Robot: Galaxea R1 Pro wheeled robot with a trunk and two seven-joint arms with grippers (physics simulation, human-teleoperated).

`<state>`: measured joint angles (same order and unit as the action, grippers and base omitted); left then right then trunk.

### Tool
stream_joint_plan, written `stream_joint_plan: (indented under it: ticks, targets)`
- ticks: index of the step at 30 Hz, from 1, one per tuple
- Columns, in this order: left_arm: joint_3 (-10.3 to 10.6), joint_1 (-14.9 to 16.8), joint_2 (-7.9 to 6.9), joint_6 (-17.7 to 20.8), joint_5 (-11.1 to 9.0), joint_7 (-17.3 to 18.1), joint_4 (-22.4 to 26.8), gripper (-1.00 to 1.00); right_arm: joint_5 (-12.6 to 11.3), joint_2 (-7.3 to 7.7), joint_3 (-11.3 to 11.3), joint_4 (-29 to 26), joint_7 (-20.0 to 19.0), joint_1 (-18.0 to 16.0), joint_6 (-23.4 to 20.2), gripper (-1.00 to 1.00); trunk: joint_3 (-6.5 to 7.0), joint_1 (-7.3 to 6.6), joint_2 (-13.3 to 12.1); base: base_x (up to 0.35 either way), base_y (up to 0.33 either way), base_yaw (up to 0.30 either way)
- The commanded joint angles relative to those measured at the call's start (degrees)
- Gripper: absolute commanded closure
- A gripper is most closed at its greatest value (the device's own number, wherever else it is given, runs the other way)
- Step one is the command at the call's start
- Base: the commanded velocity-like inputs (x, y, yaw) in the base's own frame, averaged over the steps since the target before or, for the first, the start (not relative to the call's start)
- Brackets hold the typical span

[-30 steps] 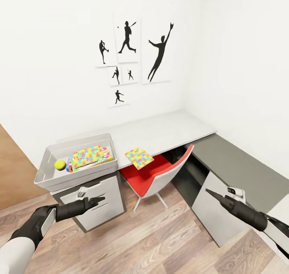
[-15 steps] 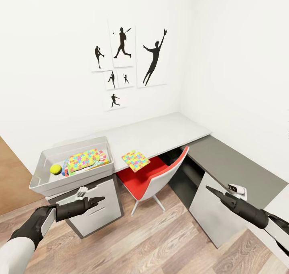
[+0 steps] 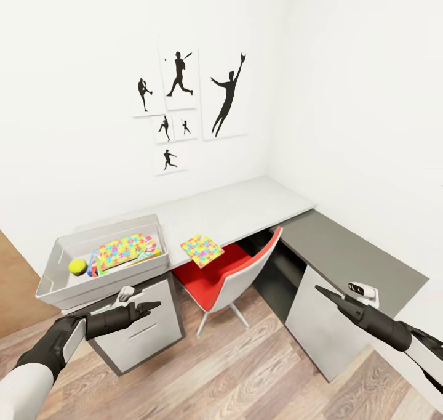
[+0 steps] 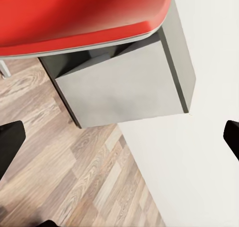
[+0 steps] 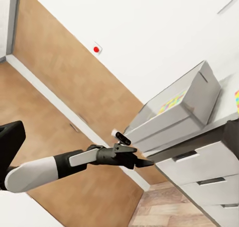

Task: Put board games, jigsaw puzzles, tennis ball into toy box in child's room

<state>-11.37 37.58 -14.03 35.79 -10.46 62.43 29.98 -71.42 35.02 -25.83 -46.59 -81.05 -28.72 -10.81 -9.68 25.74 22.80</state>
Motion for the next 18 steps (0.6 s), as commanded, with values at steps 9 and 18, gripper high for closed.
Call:
stream_joint_plan:
  ticks: [9,18]
  targets:
    - [-0.4,0.0,0.03,0.7,-0.3,0.6,0.0,-1.0,-0.5,0.18,-0.4,0.2,-0.1,-0.1,1.9,-1.0,0.69,0.04,0.1,0.0,0.0,-0.098]
    - [-3.5,0.0,0.05,0.5,-0.2,0.7,0.1,-1.0,-0.4,0.14,-0.4,0.3,0.0,-0.1,2.8,-1.0,0.9,0.04,0.1,0.0,0.0,-0.03]
